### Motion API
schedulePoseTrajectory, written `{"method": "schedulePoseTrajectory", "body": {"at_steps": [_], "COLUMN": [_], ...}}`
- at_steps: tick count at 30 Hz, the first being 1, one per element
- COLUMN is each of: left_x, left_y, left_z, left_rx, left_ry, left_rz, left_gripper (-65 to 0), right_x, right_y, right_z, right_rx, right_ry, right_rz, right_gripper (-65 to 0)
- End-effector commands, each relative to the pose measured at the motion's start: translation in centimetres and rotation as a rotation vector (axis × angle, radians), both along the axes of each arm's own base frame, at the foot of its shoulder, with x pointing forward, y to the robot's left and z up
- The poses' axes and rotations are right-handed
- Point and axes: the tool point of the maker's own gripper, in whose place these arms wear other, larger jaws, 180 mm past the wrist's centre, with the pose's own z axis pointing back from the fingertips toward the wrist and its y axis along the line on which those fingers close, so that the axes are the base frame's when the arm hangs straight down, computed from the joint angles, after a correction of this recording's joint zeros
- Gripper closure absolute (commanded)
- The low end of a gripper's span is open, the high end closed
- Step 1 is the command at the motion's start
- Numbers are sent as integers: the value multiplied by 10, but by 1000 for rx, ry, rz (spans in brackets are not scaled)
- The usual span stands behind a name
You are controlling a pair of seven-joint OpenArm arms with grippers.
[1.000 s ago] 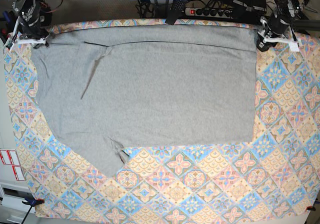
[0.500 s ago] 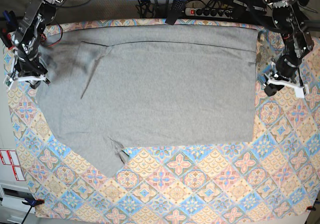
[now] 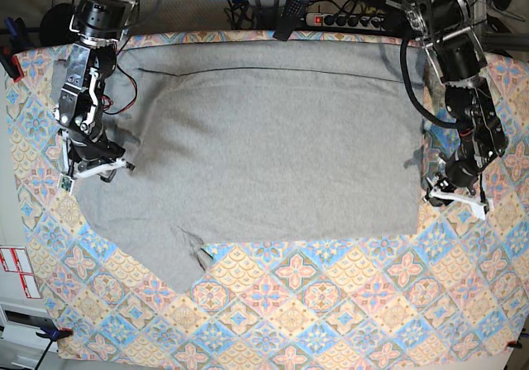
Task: Fold the T-shirt properly
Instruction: 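Reach both grippers to the shirt's mid-body side edges and grasp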
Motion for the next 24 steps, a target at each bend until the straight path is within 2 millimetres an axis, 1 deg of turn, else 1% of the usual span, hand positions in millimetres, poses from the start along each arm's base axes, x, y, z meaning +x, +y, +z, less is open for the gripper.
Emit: {"method": "schedulePoseTrajectory", "body": {"at_steps": [1,4,7,9,12,15,18,22,23,24], "left_x": [17,30,38,39,45,45,46,47,48,44], "left_y": [11,13,12,11,8,3,-16,-43,-57,-64], "left_z": [18,14,1,-11,-20,-34,-43,-52,-55,-60], "left_rx": [27,43,37,22,-6,-38,-44,-3,-11,-17], "left_ry": [-59,-57,-25,-7,2,27,39,65,72,86], "left_rz": [13,24,36,51,72,87,56,-45,-71,-87], "left_gripper": [-193,-193,-193,-193,-194,-194,-194,-194,-194,-190], "right_x": [15,20,19,19,20,20,17,14,14,15], "right_y": [-6,-3,-1,-1,-1,-1,1,2,2,2], "right_z": [18,20,19,19,21,22,18,14,14,15], "right_rx": [-24,-22,-22,-22,-23,-24,-15,-4,-4,-4], "right_ry": [-60,-65,-63,-63,-69,-70,-46,-18,-18,-20], "right_rz": [4,12,17,17,18,18,23,27,27,27], "right_gripper": [-203,-203,-203,-203,-203,-203,-203,-203,-203,-203]}}
